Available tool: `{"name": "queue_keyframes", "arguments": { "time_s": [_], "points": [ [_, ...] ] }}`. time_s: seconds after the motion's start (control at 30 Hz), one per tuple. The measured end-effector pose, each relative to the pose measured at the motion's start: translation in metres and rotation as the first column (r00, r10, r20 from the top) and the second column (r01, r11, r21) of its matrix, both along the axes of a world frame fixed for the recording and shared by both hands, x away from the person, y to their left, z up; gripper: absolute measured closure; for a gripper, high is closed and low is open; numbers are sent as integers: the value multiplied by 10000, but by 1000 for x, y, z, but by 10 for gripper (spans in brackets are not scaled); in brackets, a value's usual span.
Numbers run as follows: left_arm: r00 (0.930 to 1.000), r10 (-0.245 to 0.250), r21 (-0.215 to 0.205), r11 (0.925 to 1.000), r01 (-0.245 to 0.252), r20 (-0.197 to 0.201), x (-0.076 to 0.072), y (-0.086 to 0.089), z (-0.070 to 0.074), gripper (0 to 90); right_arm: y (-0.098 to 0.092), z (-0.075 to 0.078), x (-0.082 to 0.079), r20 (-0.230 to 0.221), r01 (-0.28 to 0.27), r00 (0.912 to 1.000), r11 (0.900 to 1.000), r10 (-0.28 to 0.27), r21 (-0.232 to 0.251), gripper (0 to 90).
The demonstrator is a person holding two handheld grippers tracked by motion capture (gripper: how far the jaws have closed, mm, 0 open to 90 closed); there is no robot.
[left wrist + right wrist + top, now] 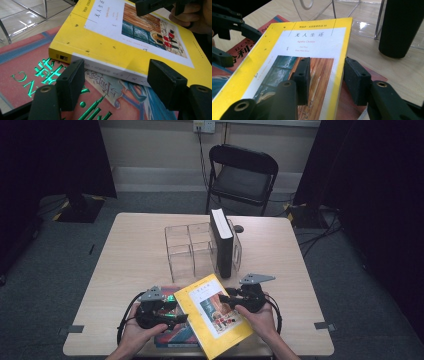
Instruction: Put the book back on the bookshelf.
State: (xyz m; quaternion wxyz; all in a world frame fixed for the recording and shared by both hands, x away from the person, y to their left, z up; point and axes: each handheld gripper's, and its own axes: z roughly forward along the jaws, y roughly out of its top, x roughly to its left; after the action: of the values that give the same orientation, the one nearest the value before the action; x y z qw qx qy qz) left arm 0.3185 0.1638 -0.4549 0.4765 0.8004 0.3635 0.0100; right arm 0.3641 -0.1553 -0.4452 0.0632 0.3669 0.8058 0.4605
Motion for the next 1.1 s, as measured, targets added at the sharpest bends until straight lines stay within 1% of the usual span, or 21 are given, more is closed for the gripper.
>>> {"name": "queue_keyframes", "arguments": {
  "time_s": [0.07,0.1,0.13,0.17,0.2,0.23,0.3,0.37,0.43,0.47,0.5,0.57,0.6,0.7,0.73,0.8,0.93,0.97,1.0,1.07,1.1],
  "points": [
    [10000,46,64,10000,-47,81,1,-2,0,261,0,-3,-2,-117,165,9998,9999,-165,10,569],
    [10000,46,64,10000,-47,81,1,-2,0,262,-2,-5,-2,-175,214,9996,9996,-211,177,569],
    [9998,120,174,9998,-123,154,2,-5,0,263,-4,-6,-2,-325,267,9991,9991,-257,320,568],
    [9998,120,174,9998,-123,154,2,-5,0,263,-4,-6,-2,-325,267,9991,9991,-257,320,568],
    [9992,166,370,9992,-180,376,5,-9,0,263,-5,-6,-1,-472,393,9982,9985,-375,372,565],
    [9992,166,370,9992,-180,376,5,-9,0,263,-5,-6,-1,-472,393,9982,9985,-375,372,565],
    [9991,226,291,9993,-237,356,10,-11,0,263,-7,-6,-3,-605,690,9959,9968,-665,397,563],
    [9990,269,189,9994,-276,356,13,-11,-1,263,-8,-4,-6,-621,757,9954,9966,-736,315,580],
    [9988,325,161,9993,-332,365,14,-10,-1,263,-10,-3,-9,-712,776,9947,9963,-748,373,601],
    [9985,401,150,9991,-407,373,16,-8,-2,263,-11,-4,-13,-886,712,9939,9960,-662,538,617],
    [9985,401,150,9991,-407,373,16,-8,-2,263,-11,-4,-13,-886,712,9939,9960,-662,538,617],
    [9980,564,27,9984,-565,274,17,-7,-2,262,-12,-5,-17,-1087,657,9924,9951,-575,735,626],
    [9982,545,2,9985,-545,236,17,-6,-2,262,-12,-5,-20,-1157,739,9912,9938,-640,829,632],
    [9980,594,-51,9982,-593,234,17,-6,-2,269,-11,-6,-19,-1159,854,9904,9924,-749,881,621],
    [9982,578,-56,9983,-578,166,16,-6,-2,274,-11,-6,-18,-1116,866,9908,9921,-763,904,597],
    [9992,393,-92,9992,-393,34,13,-5,-1,275,-5,-10,-13,-1264,1033,9878,9899,-907,969,538],
    [9994,353,-170,9992,-353,9,9,-6,-2,274,0,-8,-13,-1219,1289,9855,9883,-1185,815,559],
    [9994,332,-138,9994,-332,25,9,-5,-2,274,-1,-7,-14,-1162,1393,9848,9866,-1291,844,597],
    [9993,371,-217,9991,-371,-16,9,-6,-2,273,-2,-5,-15,-1158,1515,9834,9831,-1394,1028,620],
    [9993,368,-226,9991,-369,-49,9,-5,-2,270,-5,-3,-16,-1313,1494,9824,9808,-1329,1256,625],
    [9992,390,-230,9990,-390,-28,9,-6,-2,270,-8,-3,-15,-1476,1473,9811,9778,-1253,1492,626]
  ]
}}
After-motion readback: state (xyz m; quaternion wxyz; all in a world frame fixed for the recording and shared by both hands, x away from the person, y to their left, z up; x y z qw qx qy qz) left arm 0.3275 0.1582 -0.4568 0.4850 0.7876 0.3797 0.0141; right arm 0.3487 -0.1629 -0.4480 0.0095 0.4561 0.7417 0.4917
